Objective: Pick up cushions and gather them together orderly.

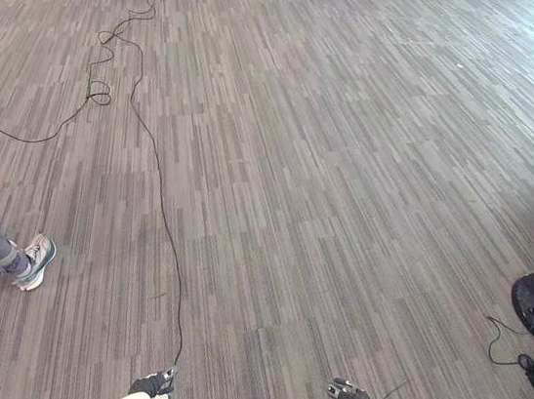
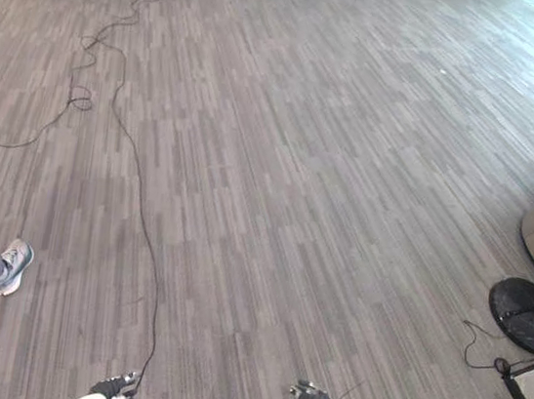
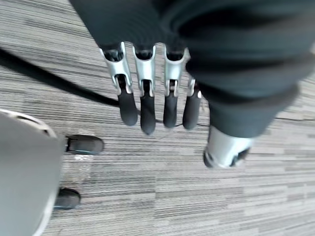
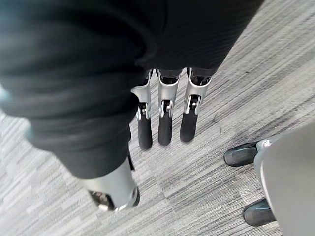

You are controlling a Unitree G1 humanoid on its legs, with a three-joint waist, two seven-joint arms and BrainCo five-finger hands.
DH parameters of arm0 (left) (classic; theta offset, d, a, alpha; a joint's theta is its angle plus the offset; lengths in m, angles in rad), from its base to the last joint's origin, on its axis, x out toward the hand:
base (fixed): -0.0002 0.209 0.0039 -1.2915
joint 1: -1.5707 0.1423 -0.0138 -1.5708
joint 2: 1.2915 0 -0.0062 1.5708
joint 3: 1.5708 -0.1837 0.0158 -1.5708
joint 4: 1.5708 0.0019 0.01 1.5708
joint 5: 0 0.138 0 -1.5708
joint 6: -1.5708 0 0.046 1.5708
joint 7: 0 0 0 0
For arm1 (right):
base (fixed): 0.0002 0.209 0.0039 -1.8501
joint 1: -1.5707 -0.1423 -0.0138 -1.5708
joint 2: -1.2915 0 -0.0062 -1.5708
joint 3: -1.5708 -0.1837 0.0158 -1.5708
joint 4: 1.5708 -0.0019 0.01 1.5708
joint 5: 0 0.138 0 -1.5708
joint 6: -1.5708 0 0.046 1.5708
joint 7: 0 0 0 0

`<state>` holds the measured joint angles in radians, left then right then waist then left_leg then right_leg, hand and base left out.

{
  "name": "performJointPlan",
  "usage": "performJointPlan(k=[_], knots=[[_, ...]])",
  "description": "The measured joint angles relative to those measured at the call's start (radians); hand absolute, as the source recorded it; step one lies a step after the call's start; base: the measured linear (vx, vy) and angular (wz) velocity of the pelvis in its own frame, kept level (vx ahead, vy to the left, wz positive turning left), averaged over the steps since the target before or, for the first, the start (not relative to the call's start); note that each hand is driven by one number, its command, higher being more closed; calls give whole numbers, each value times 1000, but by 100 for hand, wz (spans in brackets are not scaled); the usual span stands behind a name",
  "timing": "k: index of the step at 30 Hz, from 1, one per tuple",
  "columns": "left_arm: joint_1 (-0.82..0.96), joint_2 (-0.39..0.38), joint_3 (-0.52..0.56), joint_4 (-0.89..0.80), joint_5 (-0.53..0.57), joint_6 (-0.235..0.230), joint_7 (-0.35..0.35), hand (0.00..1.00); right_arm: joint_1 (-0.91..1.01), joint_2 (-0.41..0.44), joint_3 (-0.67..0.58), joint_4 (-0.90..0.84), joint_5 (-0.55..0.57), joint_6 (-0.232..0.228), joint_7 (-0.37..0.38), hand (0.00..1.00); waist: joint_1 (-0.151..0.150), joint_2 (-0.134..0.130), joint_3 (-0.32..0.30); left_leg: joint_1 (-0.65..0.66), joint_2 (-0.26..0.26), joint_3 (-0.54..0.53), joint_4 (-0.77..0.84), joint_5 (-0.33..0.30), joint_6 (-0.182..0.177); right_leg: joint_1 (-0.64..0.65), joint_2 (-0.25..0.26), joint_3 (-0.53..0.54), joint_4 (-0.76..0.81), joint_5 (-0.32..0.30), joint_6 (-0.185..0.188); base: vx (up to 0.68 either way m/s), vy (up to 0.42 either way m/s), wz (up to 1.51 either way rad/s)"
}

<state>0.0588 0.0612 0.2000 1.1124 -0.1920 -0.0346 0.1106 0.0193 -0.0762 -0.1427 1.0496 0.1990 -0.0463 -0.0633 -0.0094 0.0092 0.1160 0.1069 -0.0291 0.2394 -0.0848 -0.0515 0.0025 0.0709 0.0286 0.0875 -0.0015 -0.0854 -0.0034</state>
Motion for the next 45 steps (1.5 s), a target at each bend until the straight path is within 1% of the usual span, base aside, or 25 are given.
performJointPlan(k=[4, 10, 15, 28, 37, 40, 41, 42, 43, 44, 45], knots=[[2, -6, 11, 1, 14, 1, 1, 0, 0, 14, -62, 38, 9, 8, -17, 0, 2, 8, -5, 4, -2, -7, -17, 14, 4, -1, -1, -11, 0, 0, 0, -16, -19, 5], [2, -8, 11, 2, 14, 1, 3, 0, 1, 29, -127, 62, 7, 9, -25, 0, 2, 9, -5, 1, -4, -28, -18, 19, 3, 4, -3, -31, -4, 0, 0, -1, -26, 11], [1, -8, 5, 2, 16, 0, 1, 0, 0, 33, -171, 78, -1, 19, -25, 0, 3, 8, -5, 1, -8, -60, -22, 23, 3, 24, -8, -68, -21, -1, 1, 14, -32, 20], [-3, 1, -70, 1, 53, -2, -5, 0, -3, 33, -208, 105, -1, 21, -25, 0, 3, 8, -4, 2, -16, -94, -24, 25, 5, 45, -17, -109, -24, -10, 15, 7, -23, 9], [-10, 1, -72, 0, 53, -3, -9, 0, -8, 34, -237, 105, 8, 24, -14, 0, 2, 12, 15, -4, -17, -109, -25, 25, 5, 43, -18, -121, -24, -13, 16, -6, -19, 3], [-18, -2, -65, -3, 53, -2, -12, 0, -10, 35, -245, 102, 20, 25, -14, 0, 1, 11, 25, -28, -19, -117, -24, 30, 5, 15, -22, -143, 1, -32, 8, -2, -28, 18], [-21, -5, -58, -11, 52, -2, -15, 0, -10, 35, -246, 100, 35, 24, -14, 0, 1, 10, 30, -39, -19, -121, -18, 31, 5, -9, -25, -151, 33, -52, 4, 51, -30, 23], [-24, -4, -50, -23, 53, -1, -18, 0, -10, 39, -252, 95, 46, 23, -14, 0, 1, 5, 43, -52, -22, -132, 4, 22, -1, -23, -31, -165, 69, -75, 3, 50, -33, 28], [-26, -4, -40, -23, 53, -1, -20, 0, -10, 41, -256, 87, 48, 23, -14, 0, 0, 2, 46, -65, -23, -135, 29, 9, -3, -27, -36, -172, 82, -82, 4, 59, -32, 36], [-27, -6, -19, -40, 53, 0, -24, 0, 0, 58, -258, 63, 48, 24, -13, 0, 1, -11, 57, -114, -21, -109, 144, -42, -18, -35, -50, -180, 114, -102, 0, 41, -62, 36], [-25, -7, 7, -66, 53, -1, -28, 0, 1, 69, -259, 54, 57, 23, -12, 0, 6, -24, 71, -189, -10, -52, 317, -83, -35, -32, -65, -192, 140, -119, -5, 44, -67, 30]])
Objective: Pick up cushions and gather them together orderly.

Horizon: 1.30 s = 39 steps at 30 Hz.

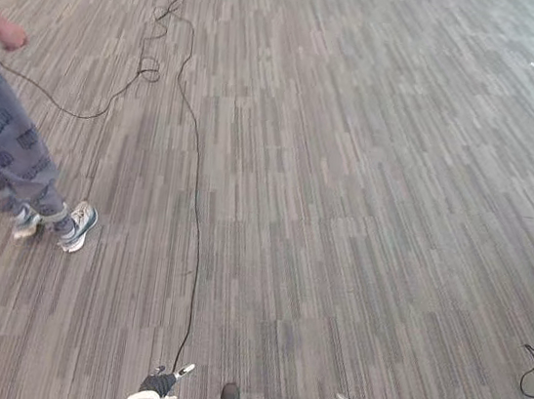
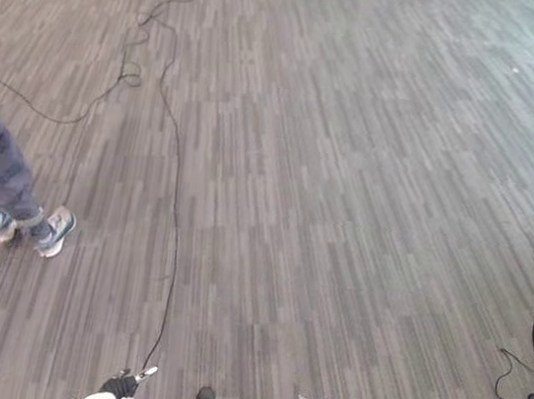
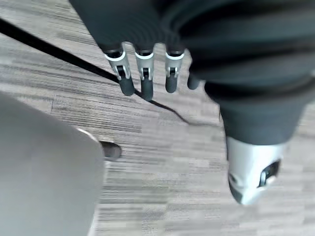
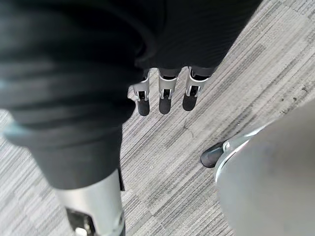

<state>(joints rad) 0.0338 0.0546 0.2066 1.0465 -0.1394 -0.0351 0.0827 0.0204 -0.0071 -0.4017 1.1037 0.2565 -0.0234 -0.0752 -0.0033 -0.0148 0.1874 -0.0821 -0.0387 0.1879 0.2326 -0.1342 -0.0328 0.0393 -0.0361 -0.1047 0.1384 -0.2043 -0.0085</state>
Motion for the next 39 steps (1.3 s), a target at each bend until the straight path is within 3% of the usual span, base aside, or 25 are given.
performJointPlan(k=[3, 4, 8, 10, 11, 12, 13, 14, 16, 17, 19, 21, 23, 26, 28, 29, 30, 31, 32, 33, 34, 35, 36, 37, 39], knots=[[0, -21, 47, -45, 0, -2, -1, 0, 14, 1, 28, -38, 21, -1, 2, 0, 12, 7, 10, -150, 57, 75, 351, -30, -4, 30, -6, -18, 21, -33, -6, 46, -13, 15], [0, -26, 47, -51, -12, -6, -3, 0, 16, 0, 34, -64, 22, 1, 3, 0, 12, 12, 16, -202, 102, 115, 463, -87, 15, 47, -10, -25, 34, -60, -12, 58, 60, 17], [6, -35, 48, -61, -23, -9, -4, 0, 13, -17, 54, -69, 22, 3, 3, 0, 15, 31, 9, -248, 166, 161, 337, -94, 29, 75, -37, -20, 29, -99, 6, 157, 147, 2], [10, -39, 49, -87, -24, -17, -7, 0, -4, -17, 54, -70, 22, 4, 2, 0, 20, 33, 6, -295, 166, 156, 131, 14, 4, 95, -73, 3, -5, -131, 40, 344, 320, -14], [10, -40, 49, -92, -23, -18, -7, 0, -6, -15, 55, -70, 22, 4, 2, 0, 24, 31, 5, -301, 164, 158, 126, 47, 3, 96, -82, 7, -9, -136, 47, 366, 348, -30], [16, -36, 47, -93, -22, -19, -8, 0, -6, -11, 62, -69, 22, 5, 2, 0, 40, 6, -13, -305, 131, 168, 141, 65, 38, 100, -123, 26, -35, -154, 39, 470, 324, -36], [18, -31, 50, -93, -22, -20, -5, 0, 1, 7, 60, -66, 21, 6, 5, 0, 49, -9, -38, -312, 116, 195, 174, -6, 60, 99, -146, 53, -24, -125, 8, 525, 313, -34], [18, -31, 51, -93, -22, -19, -5, 0, 0, 14, 60, -69, 21, 6, 7, 0, 52, -11, -40, -310, 115, 205, 187, -14, 69, 94, -153, 68, -8, -111, 17, 586, 307, -26], [17, -18, 47, -91, -22, -18, -4, 0, 3, 37, 59, -72, 20, 6, 18, 0, 61, -44, -59, -240, 85, 238, 209, -92, 99, 38, -197, 121, 217, -67, 107, 573, 332, -18], [17, -16, 46, -89, -22, -18, -3, 0, 3, 38, 59, -74, 20, 5, 18, 0, 62, -47, -58, -218, 78, 240, 203, -103, 101, 16, -202, 127, 292, -53, 127, 537, 287, -14], [16, -5, 8, -69, -33, -15, -2, 0, 24, 43, 60, -113, 20, -4, 27, 0, 53, -47, -51, -48, 53, 240, 146, -153, 103, -145, -208, 146, 758, 60, 194, 588, 252, -13], [6, -10, 7, -52, -54, -9, -2, 0, 25, 34, 61, -138, 19, -6, 29, 0, 47, -32, -42, 82, 44, 247, 69, -165, 91, -254, -207, 98, 950, 37, 158, 441, 145, -22], [-7, -22, 0, -51, -59, -4, 0, 0, 23, 30, 60, -155, 19, -12, 29, 0, 31, -21, -37, 190, 47, 250, -14, -171, 81, -360, -197, 3, 971, 2, 123, 428, 108, -14], [-44, -39, -4, -10, -58, -1, -1, 0, 13, 18, 50, -153, 19, -24, 32, 0, 0, -17, -28, 306, 48, 251, -111, -183, 58, -507, -152, -138, 716, -25, 68, 414, 30, 3], [-61, -38, -47, 18, -56, -2, -6, 0, 8, 6, 38, -116, 22, -22, 31, 0, -22, -23, -19, 351, 30, 213, -148, -183, 58, -506, -91, -163, 297, 104, 56, 616, -74, 54], [-75, -45, -49, 27, -54, -1, -8, 0, 8, -3, 24, -92, 20, -20, 27, 0, -39, -25, -7, 400, 15, 159, -163, -185, 55, -496, -64, -120, 162, 251, -2, 481, -94, 70], [-75, -51, -47, 29, -54, 0, -8, 0, 8, -6, 20, -89, 21, -19, 27, 0, -48, -24, -5, 412, 21, 141, -164, -185, 55, -482, -55, -104, 156, 308, -22, 759, -165, 39], [-78, -75, -27, 29, -49, -2, -8, 0, -1, -34, 14, -88, 18, -16, 27, 0, -41, 32, 9, 434, 59, 117, -158, -161, 16, -470, -29, -113, 183, 291, -44, 487, -121, -3], [-74, -76, -20, 30, -49, -2, -8, 0, -12, -36, 14, -87, 17, -16, 27, 0, -30, 41, 14, 432, 64, 104, -150, -139, -15, -479, -27, -111, 222, 267, -51, 708, -207, -19], [-69, -83, -17, 27, -47, -1, -8, 0, -18, -34, -1, -92, 19, -16, 27, 0, -34, 54, 20, 437, 79, 55, -86, -79, -38, -480, -31, -126, 323, 188, -66, 447, -165, -4], [-70, -81, -17, 26, -46, -1, -8, 0, -18, -34, -3, -99, 18, -16, 27, 0, -39, 60, 21, 429, 89, 44, -45, -69, -40, -465, -31, -137, 334, 167, -69, 575, -215, 23], [-66, -82, -6, 23, -39, 0, -10, 0, -6, -30, -2, -109, 19, -16, 28, 0, -50, 65, 24, 360, 124, 10, 181, -21, -81, -396, -21, -160, 336, 100, -63, 588, -217, 22], [-49, -85, 15, 1, -40, 0, -11, 0, 0, -24, 18, -112, 20, -16, 28, 0, -42, 69, 27, 240, 180, -6, 475, 101, -139, -319, -5, -152, 296, 49, -63, 589, -176, 13], [-42, -89, 18, -9, -41, -1, -12, 0, -1, -24, 27, -112, 21, -16, 28, 0, -38, 73, 29, 193, 205, -3, 573, 107, -143, -291, 7, -148, 281, 39, -67, 576, -108, -15], [-50, -89, 40, -56, -41, -3, -25, 0, 0, -26, 64, -109, 22, -16, 26, 0, -17, 69, 45, 1, 282, 50, 833, -17, -52, -156, 40, -114, 218, -14, -76, 666, -24, -41]])
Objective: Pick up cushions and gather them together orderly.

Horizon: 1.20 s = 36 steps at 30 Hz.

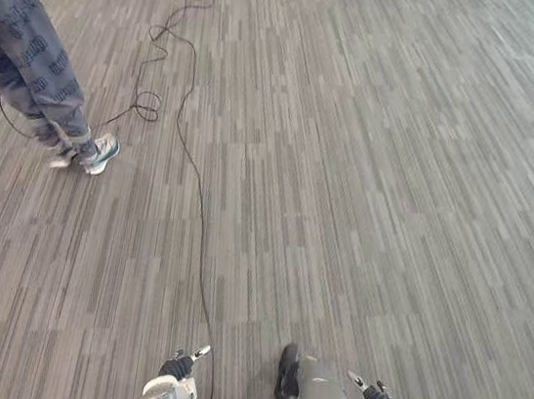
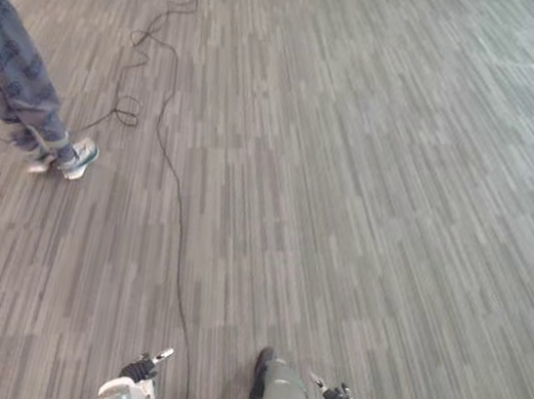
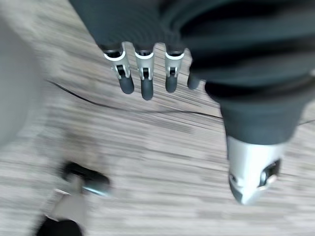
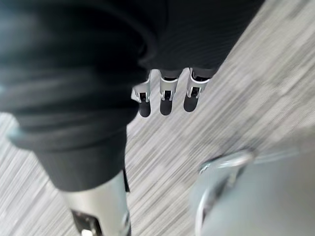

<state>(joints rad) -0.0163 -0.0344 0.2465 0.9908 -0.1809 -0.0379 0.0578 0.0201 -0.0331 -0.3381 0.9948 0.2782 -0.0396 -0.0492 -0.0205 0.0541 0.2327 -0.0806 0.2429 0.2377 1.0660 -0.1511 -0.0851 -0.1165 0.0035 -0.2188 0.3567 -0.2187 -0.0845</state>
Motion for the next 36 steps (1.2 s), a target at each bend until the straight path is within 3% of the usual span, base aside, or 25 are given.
performJointPlan(k=[1, 5, 7, 9, 10, 12, 13, 14, 15, 16, 18, 19, 22, 24, 25, 26, 27, 28, 29, 30, 31, 32, 33, 34, 36], knots=[[-2, 7, 0, -31, -12, -4, 0, 0, 5, 1, 33, 1, 3, 1, -3, 0, 23, -28, 12, -94, 11, 59, -28, -63, 33, 91, -6, 34, -52, -20, 12, 623, 4, -57], [1, 4, 3, -56, -29, -23, 4, 0, -2, 9, 45, -2, 6, 0, -10, 0, 52, -40, 3, -201, -24, 101, -390, -92, 44, 199, -44, 134, -90, -69, 50, 502, 122, -86], [5, -1, 5, -68, -38, -26, 5, 0, 2, 10, 55, -1, 4, 1, -11, 0, 62, -40, -9, -249, -75, -5, -726, 13, -6, 266, -86, 236, -108, -154, 106, 541, 295, -115], [22, 13, 9, -75, -38, -29, 5, 0, 11, 26, 74, 2, 3, 4, -11, 0, 79, -72, -53, -263, -117, -31, -679, 106, -7, 278, -131, 317, -127, -186, 102, 680, 446, -113], [27, 25, 10, -76, -37, -30, 5, 0, 25, 43, 74, 4, 2, 5, -11, 0, 80, -95, -75, -275, -129, -18, -646, 61, 14, 275, -147, 355, -124, -178, 88, 868, 512, -106], [28, 44, 15, -69, -34, -30, 8, 0, 37, 75, 92, 0, -3, 9, -6, 0, 72, -147, -107, -248, -138, 61, -540, -52, 72, 213, -187, 435, 28, -91, 173, 817, 447, -96], [20, 52, 9, -51, -31, -23, 8, 0, 36, 73, 120, -2, -4, 9, -2, 0, 74, -157, -101, -168, -147, 104, -564, -77, 96, 124, -190, 453, 267, -14, 240, 728, 396, -115], [16, 52, 7, -33, -29, -21, 10, 0, 32, 71, 125, -11, -4, 4, 3, 0, 75, -147, -94, -93, -148, 126, -597, -89, 106, 49, -174, 448, 442, 8, 285, 571, 295, -97], [12, 52, 1, -24, -29, -18, 13, 0, 31, 69, 125, -20, -4, 2, 3, 0, 72, -145, -91, -56, -148, 137, -617, -90, 107, 22, -165, 440, 511, 11, 290, 487, 237, -114], [5, 47, -38, 6, -30, -14, 28, 0, 31, 61, 125, -45, -5, -8, 4, 0, 62, -113, -75, 81, -146, 170, -698, -91, 107, -70, -148, 332, 650, -6, 258, 445, 223, -98], [-5, 41, -50, 17, -37, -14, 31, 0, 30, 56, 123, -59, -5, -12, 5, 0, 60, -104, -76, 183, -148, 217, -779, -98, 95, -158, -150, 201, 661, -33, 207, 437, 222, -98], [-25, 42, -49, 22, -40, -15, 33, 0, 25, 64, 101, -77, -4, -13, 4, 0, 49, -107, -74, 255, -156, 251, -858, -119, 61, -243, -152, 34, 588, -52, 165, 480, 219, -68], [-55, 39, -50, 24, -40, -14, 34, 0, 9, 68, 48, -64, -4, -11, 3, 0, 29, -127, -56, 343, -189, 277, -936, -120, 58, -290, -159, -144, 388, -34, 92, 514, 142, -23], [-60, 20, -51, 23, -40, -14, 34, 0, 15, 60, 0, -61, -4, -10, 0, 0, 13, -112, -43, 416, -209, 271, -983, -121, 59, -309, -150, -237, 167, 62, 54, 580, 22, 21], [-55, 18, -58, 23, -43, -14, 34, 0, 34, 59, -17, -54, 1, -8, -2, 0, 11, -113, -40, 450, -231, 254, -995, -121, 59, -304, -144, -246, 62, 125, 39, 490, -39, 25], [-47, 17, -60, 23, -45, -14, 34, 0, 39, 59, -27, -56, 4, -9, -2, 0, 10, -112, -36, 473, -235, 241, -993, -121, 59, -303, -142, -231, 65, 197, -35, 630, -87, -7], [-40, 3, -40, 28, -47, -9, 35, 0, 29, 43, -32, -60, -2, -10, -2, 0, 8, -68, -37, 497, -203, 233, -970, -107, 36, -298, -124, -232, 125, 142, -84, 631, -123, -26], [-43, -7, -29, 29, -46, -6, 36, 0, 17, 35, -32, -65, -4, -10, -1, 0, 6, -53, -33, 483, -186, 218, -907, -81, -5, -299, -122, -226, 163, 102, -89, 751, -203, -31], [-49, -12, -28, 21, -46, -3, 35, 0, 17, 28, -32, -75, -4, -8, 1, 0, 2, -30, -25, 420, -146, 185, -726, -43, -52, -276, -101, -216, 178, 55, -88, 615, -201, -19], [-49, -15, -24, 15, -46, -3, 36, 0, 16, 27, -33, -77, -3, -9, 1, 0, 2, -19, -19, 376, -117, 157, -597, -3, -72, -252, -84, -206, 170, 41, -90, 592, -183, -51], [-44, -20, -2, 4, -47, -3, 36, 0, 12, 24, -27, -78, -2, -10, -1, 0, 6, -3, -9, 264, -60, 86, -325, 111, -109, -191, -42, -174, 134, 22, -90, 569, -81, -99], [-31, -20, 14, -6, -54, -3, 37, 0, -1, 22, -9, -71, -1, -10, -7, 0, 14, -1, 2, 169, -24, 58, -98, 93, -96, -117, 2, -130, 95, 9, -95, 559, -34, -123], [-30, -19, 15, -7, -57, -3, 36, 0, -7, 24, 7, -65, 0, -9, -10, 0, 18, -9, 8, 125, -14, 57, -17, 55, -78, -71, 18, -103, 74, 3, -103, 525, 13, -123], [-27, -19, 15, -15, -57, -3, 37, 0, -13, 31, 39, -58, 1, -7, -11, 0, 23, -29, 16, 57, -8, 57, 28, 1, -41, -2, 25, -63, 41, -6, -103, 476, 35, -108], [-18, -23, 4, -55, -58, -7, 34, 0, -15, 43, 87, -55, 6, -5, -11, 0, 34, -56, 12, -67, 11, 89, -56, -64, 3, 93, 28, 11, -36, -15, -80, 430, 65, -110]])
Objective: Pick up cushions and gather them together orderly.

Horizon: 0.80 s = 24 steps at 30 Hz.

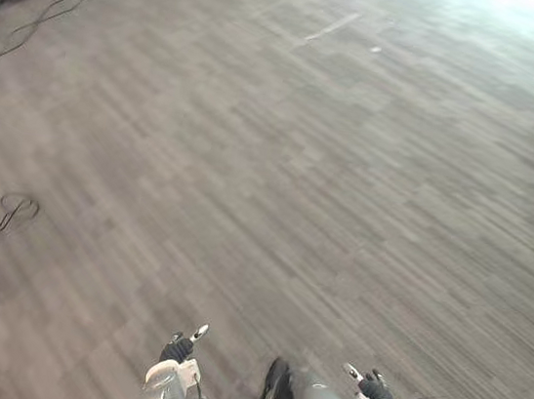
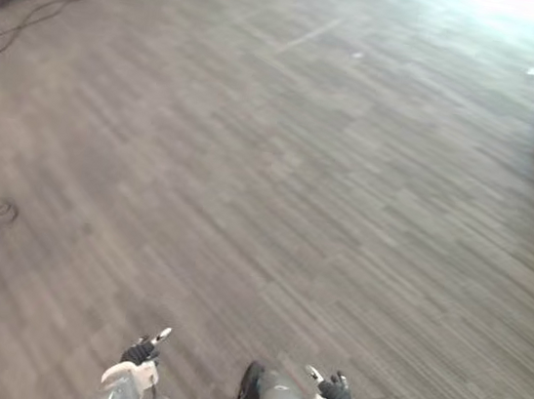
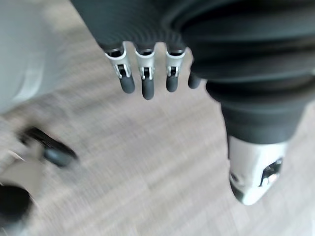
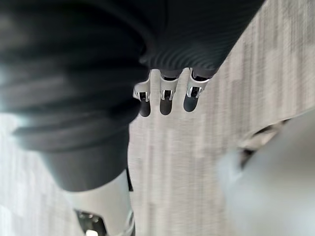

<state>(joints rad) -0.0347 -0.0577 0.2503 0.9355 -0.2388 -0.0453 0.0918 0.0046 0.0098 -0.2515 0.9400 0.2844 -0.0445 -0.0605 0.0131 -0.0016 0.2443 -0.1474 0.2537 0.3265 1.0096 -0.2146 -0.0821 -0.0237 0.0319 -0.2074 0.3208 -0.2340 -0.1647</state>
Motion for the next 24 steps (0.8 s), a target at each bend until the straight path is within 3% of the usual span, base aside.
performJointPlan(k=[2, 4, 6, 7, 8, 9, 11, 12, 13, 15, 16, 17, 19, 20, 22, 23, 24], knots=[[0, -1, 4, -18, -1, -10, 1, 0, -6, 19, -1, -5, 0, 4, 0, 0, 9, -1, 0, -81, 12, 24, -225, -19, 32, 81, -1, 79, -48, -20, 44, 480, 151, -114], [7, -3, 5, -18, -1, -14, 1, 0, 1, 16, -4, -7, -1, 5, -1, 0, 17, 13, -9, -108, -6, 5, -472, -4, 13, 142, -11, 137, -78, -47, 81, 541, 260, -88], [11, -2, 4, -18, 0, -17, 2, 0, 8, 9, 3, -1, -2, 5, -2, 0, 23, 20, -18, -143, -56, -83, -710, 74, -18, 205, -37, 201, -110, -97, 121, 611, 380, -73], [13, -1, 5, -20, 0, -17, 2, 0, 9, 8, 7, 7, -3, 6, -3, 0, 29, 17, -24, -151, -63, -96, -725, 129, -27, 212, -46, 220, -112, -113, 134, 612, 438, -85], [21, 6, 3, -19, 1, -18, 2, 0, 13, 11, 18, 34, -6, 8, -3, 0, 44, -4, -53, -138, -98, -96, -715, 218, -12, 232, -86, 265, -123, -131, 149, 784, 501, -87], [27, 24, 6, -18, 1, -17, 4, 0, 24, 28, 20, 56, -8, 8, -1, 0, 47, -48, -84, -137, -129, -56, -678, 162, 27, 216, -127, 314, -80, -123, 151, 668, 405, -80], [28, 34, 5, -10, 1, -16, 4, 0, 27, 38, 22, 57, -8, 9, 1, 0, 46, -70, -94, -103, -144, 0, -637, 114, 65, 164, -160, 359, 54, -86, 219, 516, 317, -67], [27, 38, 5, 4, 2, -16, 5, 0, 23, 38, 29, 56, -8, 9, 1, 0, 46, -77, -91, -47, -159, 33, -639, 72, 78, 94, -171, 379, 254, -37, 284, 689, 456, -87], [23, 43, 2, 22, 2, -12, 5, 0, 14, 33, 30, 54, -9, 5, 4, 0, 36, -72, -83, 42, -180, 56, -666, 31, 83, -33, -177, 378, 545, 74, 342, 669, 424, -65], [14, 40, -19, 55, 2, -7, 9, 0, 15, 19, 31, 23, -9, 3, 8, 0, 21, -54, -72, 167, -188, 74, -715, -2, 94, -118, -168, 315, 708, 40, 311, 526, 307, -43], [14, 36, -46, 66, 2, -7, 12, 0, 17, 12, 32, 15, -10, -1, 12, 0, 19, -30, -75, 256, -187, 101, -782, -16, 87, -201, -170, 214, 704, 5, 280, 434, 248, -40], [11, 38, -50, 71, 2, -7, 11, 0, 12, 11, 32, 15, -10, -5, 14, 0, 19, -27, -72, 285, -188, 107, -808, -17, 86, -226, -173, 174, 682, -9, 260, 447, 223, -35], [2, 44, -54, 93, 5, -6, 11, 0, -4, 9, 22, 17, -10, -7, 19, 0, 0, -31, -66, 394, -201, 128, -901, -16, 84, -311, -172, 0, 442, -18, 213, 461, 144, -6], [2, 44, -60, 99, 7, -6, 11, 0, -6, 9, 17, 17, -10, -7, 19, 0, -6, -33, -65, 410, -205, 127, -913, -16, 84, -322, -169, -19, 380, -2, 204, 470, 55, 13], [2, 42, -94, 108, 23, 2, 1, 0, -6, -6, -2, 21, -10, -5, 19, 0, -24, -39, -61, 479, -238, 96, -966, -18, 87, -352, -154, -52, 75, 138, 179, 516, -9, 39], [3, 40, -97, 108, 23, 4, -3, 0, -4, -8, -4, 23, -10, -4, 19, 0, -25, -45, -59, 498, -251, 82, -974, -20, 85, -348, -153, -51, 21, 171, 176, 576, -74, 60], [6, 39, -107, 110, 25, 5, -8, 0, 15, -12, -13, 26, -10, -3, 19, 0, -35, -50, -47, 542, -264, 37, -983, -23, 82, -326, -150, -19, 26, 280, 111, 594, -110, 40]])
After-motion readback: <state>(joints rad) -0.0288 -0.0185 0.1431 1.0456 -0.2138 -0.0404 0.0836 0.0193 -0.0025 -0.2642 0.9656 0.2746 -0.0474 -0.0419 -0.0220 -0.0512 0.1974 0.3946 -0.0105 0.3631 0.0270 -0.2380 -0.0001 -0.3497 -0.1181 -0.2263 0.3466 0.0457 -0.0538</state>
